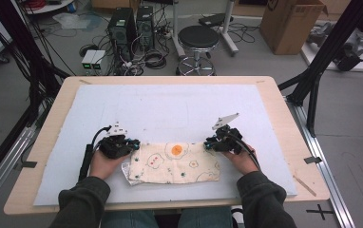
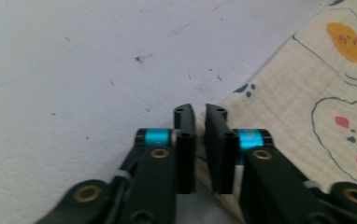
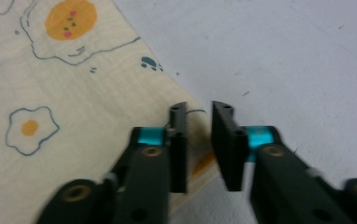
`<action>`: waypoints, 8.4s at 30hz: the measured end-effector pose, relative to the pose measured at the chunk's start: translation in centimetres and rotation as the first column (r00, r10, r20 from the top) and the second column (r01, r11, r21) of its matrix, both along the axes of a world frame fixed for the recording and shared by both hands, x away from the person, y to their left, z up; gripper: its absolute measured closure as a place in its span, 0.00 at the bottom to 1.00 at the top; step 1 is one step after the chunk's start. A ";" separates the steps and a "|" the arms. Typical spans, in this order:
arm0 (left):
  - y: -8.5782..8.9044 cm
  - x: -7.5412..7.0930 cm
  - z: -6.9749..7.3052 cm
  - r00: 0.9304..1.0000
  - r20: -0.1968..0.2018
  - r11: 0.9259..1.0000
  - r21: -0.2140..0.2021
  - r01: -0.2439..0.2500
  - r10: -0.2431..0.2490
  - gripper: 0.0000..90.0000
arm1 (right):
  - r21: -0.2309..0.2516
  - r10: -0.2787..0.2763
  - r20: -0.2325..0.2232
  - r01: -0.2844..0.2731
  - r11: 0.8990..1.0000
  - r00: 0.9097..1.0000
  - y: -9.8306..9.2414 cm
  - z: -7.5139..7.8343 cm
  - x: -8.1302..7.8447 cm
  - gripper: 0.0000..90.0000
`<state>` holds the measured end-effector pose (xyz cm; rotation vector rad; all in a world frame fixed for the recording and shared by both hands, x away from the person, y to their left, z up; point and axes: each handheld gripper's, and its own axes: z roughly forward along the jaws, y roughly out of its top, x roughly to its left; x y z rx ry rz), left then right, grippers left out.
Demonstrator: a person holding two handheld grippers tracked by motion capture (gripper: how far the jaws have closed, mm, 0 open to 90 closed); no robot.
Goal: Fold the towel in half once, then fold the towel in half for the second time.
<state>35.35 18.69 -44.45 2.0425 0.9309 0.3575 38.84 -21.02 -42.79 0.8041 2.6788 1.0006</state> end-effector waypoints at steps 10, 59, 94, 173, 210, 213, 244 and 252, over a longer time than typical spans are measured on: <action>0.4 -0.2 0.7 0.998 0.050 0.998 -0.054 -0.044 0.046 0.97 | 0.011 -0.051 0.037 0.050 0.999 0.998 -1.0 0.9 -0.1 0.99; -1.2 -1.5 -0.2 0.997 0.020 0.997 0.028 0.068 -0.069 0.76 | 0.067 0.002 0.044 -0.005 0.998 0.999 -1.2 -1.1 -2.7 0.73; 1.1 -5.3 2.5 0.992 0.055 0.989 -0.091 0.121 -0.116 0.49 | 0.272 -0.037 0.047 0.023 0.962 0.998 -2.8 1.4 -5.4 0.39; 0.1 2.3 1.4 0.993 -0.111 0.999 0.000 0.043 -0.043 0.59 | 0.128 -0.067 -0.158 0.088 0.988 0.985 -1.7 0.4 2.5 0.61; 2.3 2.6 3.0 0.999 -0.033 0.998 -0.055 -0.028 0.026 0.93 | 0.108 -0.034 -0.103 0.046 0.993 0.994 0.1 2.9 4.0 0.95; 2.5 2.9 3.9 0.999 -0.007 0.998 -0.046 -0.032 0.031 0.93 | 0.108 -0.046 -0.071 0.054 0.993 0.996 0.6 3.8 4.6 0.95; 2.3 2.0 3.1 0.999 0.043 1.000 -0.004 -0.016 0.016 0.93 | 0.143 -0.085 -0.064 0.093 0.985 0.994 0.5 2.8 4.7 0.95; 2.1 1.1 3.6 0.998 0.068 1.000 0.007 0.011 -0.011 0.93 | 0.171 -0.063 -0.064 0.073 0.983 0.996 0.2 3.4 4.0 0.95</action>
